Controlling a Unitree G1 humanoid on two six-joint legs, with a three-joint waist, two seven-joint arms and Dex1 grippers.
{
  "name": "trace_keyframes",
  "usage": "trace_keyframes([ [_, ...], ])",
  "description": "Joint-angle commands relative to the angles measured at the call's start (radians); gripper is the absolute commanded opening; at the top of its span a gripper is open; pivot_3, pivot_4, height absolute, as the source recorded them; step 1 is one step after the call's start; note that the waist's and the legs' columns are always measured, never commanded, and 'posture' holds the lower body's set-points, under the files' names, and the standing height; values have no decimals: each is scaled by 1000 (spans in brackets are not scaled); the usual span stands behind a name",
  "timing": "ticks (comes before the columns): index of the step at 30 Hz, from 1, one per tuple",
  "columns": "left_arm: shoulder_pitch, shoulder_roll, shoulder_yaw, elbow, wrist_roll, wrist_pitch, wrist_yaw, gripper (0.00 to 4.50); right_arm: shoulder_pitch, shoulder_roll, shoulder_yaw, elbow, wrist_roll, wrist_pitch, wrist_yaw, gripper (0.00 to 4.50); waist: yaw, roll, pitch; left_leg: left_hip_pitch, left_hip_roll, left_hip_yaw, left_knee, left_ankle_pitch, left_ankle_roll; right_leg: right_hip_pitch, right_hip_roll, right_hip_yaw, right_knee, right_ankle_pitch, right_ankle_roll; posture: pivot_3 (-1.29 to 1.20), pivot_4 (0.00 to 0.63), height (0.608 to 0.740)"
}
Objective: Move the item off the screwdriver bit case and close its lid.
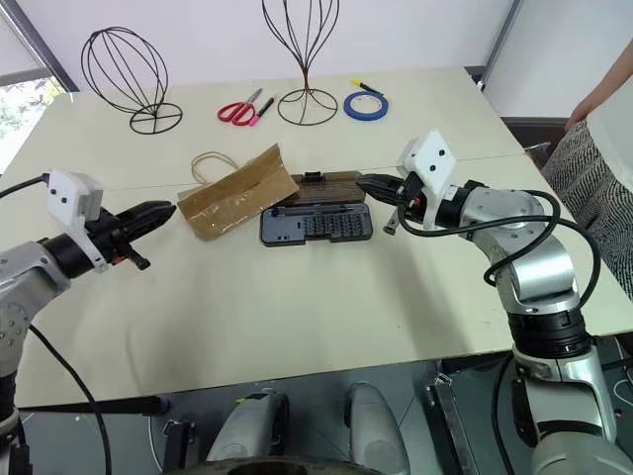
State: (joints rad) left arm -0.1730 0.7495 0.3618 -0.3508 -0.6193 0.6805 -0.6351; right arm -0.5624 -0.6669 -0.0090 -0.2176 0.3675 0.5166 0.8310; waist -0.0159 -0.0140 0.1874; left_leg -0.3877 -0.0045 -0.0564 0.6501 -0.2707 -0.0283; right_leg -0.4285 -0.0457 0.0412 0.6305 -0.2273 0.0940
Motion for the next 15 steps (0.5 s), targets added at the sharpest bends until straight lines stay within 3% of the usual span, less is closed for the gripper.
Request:
trace_keyframes([
  [1, -38, -10, -18, 13, 17, -31, 7, 2358, -13, 8, -8, -29, 4, -18, -6, 0, 0, 0, 0, 0, 0, 0, 0, 0, 0, 0, 0, 0, 0, 0, 0, 0, 150, 740],
  [5, -90, -32, -66, 93, 80, -92, 14, 4406, -9, 16, -8, -37, 2, -17, -14, 0, 2, 0, 0, 0, 0, 0, 0, 0, 0, 0, 0, 0, 0, 0, 0, 0, 150, 740],
  [15, -289, -84, -125, 402, 181, -236, -13, 4462, 10, 29, -10, -69, -12, -20, -58, 0, 1, 0, 0, 0, 0, 0, 0, 0, 0, 0, 0, 0, 0, 0, 0, 0, 150, 740],
])
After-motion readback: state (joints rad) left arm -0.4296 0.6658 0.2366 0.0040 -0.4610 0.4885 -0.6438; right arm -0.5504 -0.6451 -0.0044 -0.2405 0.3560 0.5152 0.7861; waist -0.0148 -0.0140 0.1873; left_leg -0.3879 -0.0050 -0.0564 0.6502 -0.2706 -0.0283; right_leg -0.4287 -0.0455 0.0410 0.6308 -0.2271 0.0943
